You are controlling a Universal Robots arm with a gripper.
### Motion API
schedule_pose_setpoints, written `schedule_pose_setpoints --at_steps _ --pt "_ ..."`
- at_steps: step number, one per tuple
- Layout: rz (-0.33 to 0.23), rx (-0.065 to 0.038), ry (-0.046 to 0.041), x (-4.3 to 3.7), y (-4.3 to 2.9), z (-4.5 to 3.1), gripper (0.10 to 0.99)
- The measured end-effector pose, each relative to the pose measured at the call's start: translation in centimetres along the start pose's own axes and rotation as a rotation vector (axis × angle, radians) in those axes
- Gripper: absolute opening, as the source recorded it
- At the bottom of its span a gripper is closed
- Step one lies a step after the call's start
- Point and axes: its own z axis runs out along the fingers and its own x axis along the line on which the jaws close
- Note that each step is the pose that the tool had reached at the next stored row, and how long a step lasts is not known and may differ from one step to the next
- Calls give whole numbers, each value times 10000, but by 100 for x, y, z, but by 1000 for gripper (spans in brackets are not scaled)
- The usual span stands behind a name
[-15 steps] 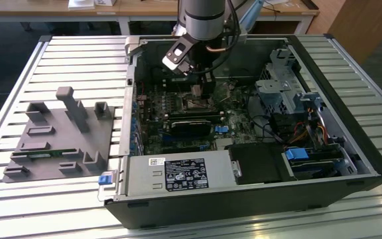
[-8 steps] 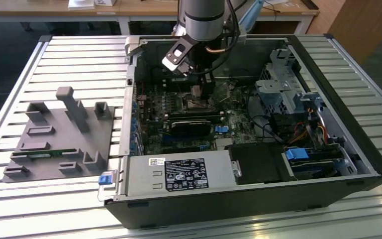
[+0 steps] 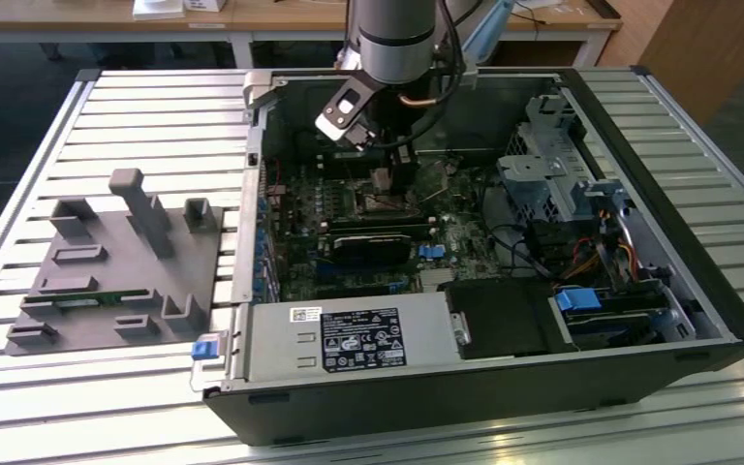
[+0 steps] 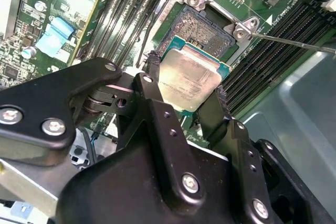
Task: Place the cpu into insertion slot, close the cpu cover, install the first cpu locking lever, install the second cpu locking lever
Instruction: 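Place the cpu into insertion slot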
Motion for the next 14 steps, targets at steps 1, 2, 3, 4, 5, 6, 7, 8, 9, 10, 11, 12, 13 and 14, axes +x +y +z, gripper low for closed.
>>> schedule_pose_setpoints --at_steps 1,2,3,4,5,6,7,8,9,10,11,12,13,14 --pt "2 0 0 5 -1 11 541" --pt "9 0 0 11 -1 22 541" --pt "25 0 -3 19 -2 34 541" --pt "48 -1 -4 28 -4 46 541" --pt "68 -2 -3 34 -8 57 541" --pt "77 -3 -6 38 -13 68 541" --pt "82 -2 -7 41 -20 80 541" --pt "83 -2 -7 43 -29 92 541" --pt "83 -3 -6 44 -42 107 541" --pt "84 -3 -6 45 -49 118 541" --pt "90 -2 -7 47 -50 128 541" --pt "105 -2 -9 48 -50 138 541" --pt "130 -2 -11 48 -51 147 541" --pt "156 -2 -13 48 -53 157 541"
